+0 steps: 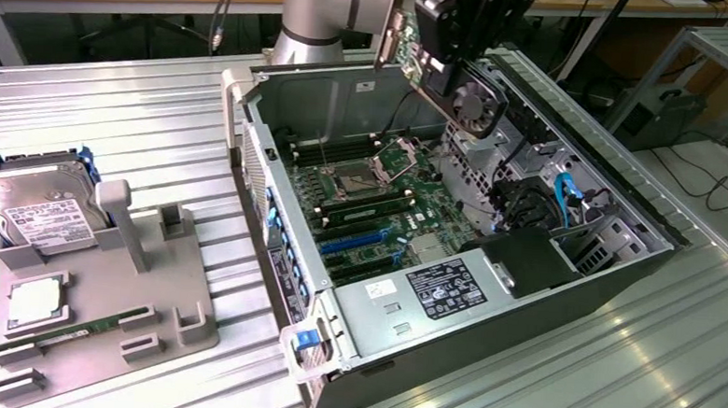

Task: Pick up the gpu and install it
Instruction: 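Insert the gpu into the slot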

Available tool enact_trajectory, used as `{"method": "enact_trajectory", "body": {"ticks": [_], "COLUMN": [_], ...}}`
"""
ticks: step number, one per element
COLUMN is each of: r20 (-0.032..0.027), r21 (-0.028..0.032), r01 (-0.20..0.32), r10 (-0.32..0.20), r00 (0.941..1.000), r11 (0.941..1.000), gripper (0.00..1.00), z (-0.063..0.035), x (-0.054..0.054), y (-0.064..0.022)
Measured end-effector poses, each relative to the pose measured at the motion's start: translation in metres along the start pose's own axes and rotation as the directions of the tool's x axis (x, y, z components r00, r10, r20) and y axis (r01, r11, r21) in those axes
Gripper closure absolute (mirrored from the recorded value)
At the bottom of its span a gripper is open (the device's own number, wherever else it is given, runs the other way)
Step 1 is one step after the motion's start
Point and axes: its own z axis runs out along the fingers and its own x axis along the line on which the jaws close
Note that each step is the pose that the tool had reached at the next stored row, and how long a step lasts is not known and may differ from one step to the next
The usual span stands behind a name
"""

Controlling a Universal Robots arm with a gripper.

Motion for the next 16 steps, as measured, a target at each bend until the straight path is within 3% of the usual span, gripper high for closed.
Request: {"method": "enact_trajectory", "body": {"ticks": [4,7,16], "r20": [-0.0006,-0.0011,-0.0020], "r21": [-0.0008,-0.0015,-0.0029], "r01": [0.061,0.122,0.229], "r10": [-0.061,-0.122,-0.229], "r00": [0.9982,0.9925,0.9735], "r11": [0.9982,0.9925,0.9735], "gripper": [0.73,0.73,0.73], "z": [0.0001,0.0001,0.0003], "x": [0.0000,0.0001,0.0002], "y": [0.0000,0.0000,0.0000]}}
